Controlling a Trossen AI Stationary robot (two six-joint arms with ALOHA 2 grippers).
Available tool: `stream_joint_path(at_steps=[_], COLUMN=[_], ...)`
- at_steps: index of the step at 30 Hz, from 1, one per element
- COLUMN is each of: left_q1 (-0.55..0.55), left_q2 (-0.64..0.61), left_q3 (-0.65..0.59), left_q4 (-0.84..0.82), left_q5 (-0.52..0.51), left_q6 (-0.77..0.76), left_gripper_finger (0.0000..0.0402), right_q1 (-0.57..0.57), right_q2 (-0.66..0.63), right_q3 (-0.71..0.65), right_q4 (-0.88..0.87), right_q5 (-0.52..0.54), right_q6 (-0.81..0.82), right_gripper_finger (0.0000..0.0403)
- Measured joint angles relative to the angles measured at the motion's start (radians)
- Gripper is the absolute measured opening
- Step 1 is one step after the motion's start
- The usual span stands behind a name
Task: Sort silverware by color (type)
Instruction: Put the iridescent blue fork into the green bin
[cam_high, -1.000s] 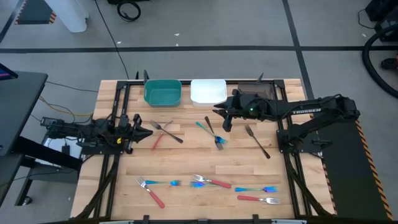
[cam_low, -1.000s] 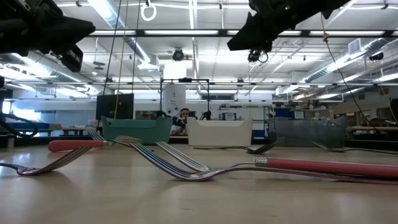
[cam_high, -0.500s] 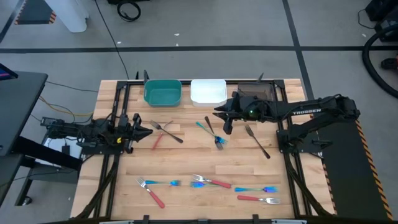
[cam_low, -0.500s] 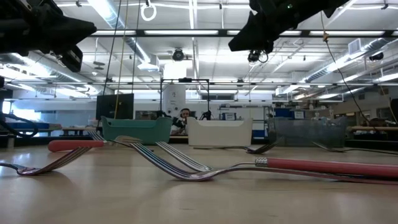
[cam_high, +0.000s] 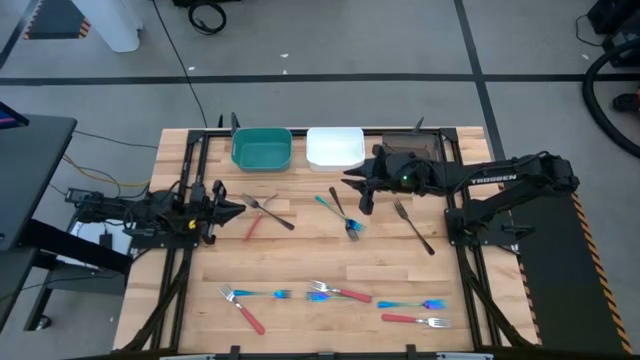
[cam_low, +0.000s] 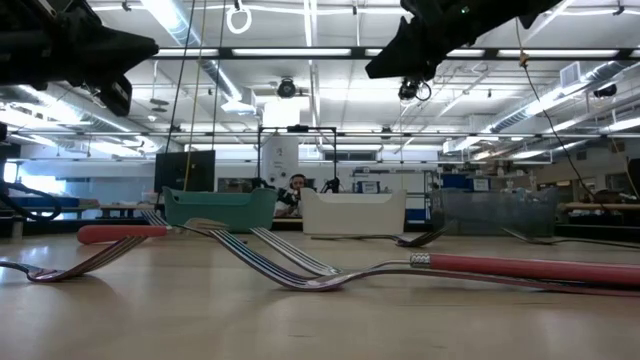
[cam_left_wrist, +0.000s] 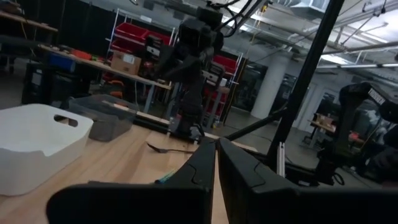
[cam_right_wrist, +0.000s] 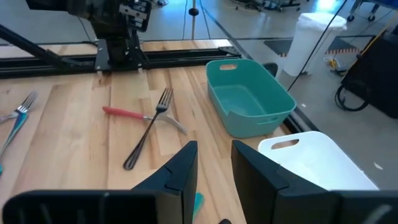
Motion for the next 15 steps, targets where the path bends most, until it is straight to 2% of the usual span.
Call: stream_joint_path(at_steps=[10,15], left_q1=[0.000,0.000], left_q2=[0.000,0.000], left_q3=[0.000,0.000], left_q4=[-0.014,-0.014], left_q5=[0.000,0.001], left_q6=[-0.003,0.049], left_gripper_finger=[0.0027,0.0027], right_q1=[-0.005,-0.005], right_q2=[0.000,0.000], right_q3=[0.000,0.000], right_q4=[0.001,-0.007], right_q5=[0.000,0.000], right_q6=[-0.006,0.000], right_gripper_finger=[0.0106,0.0106])
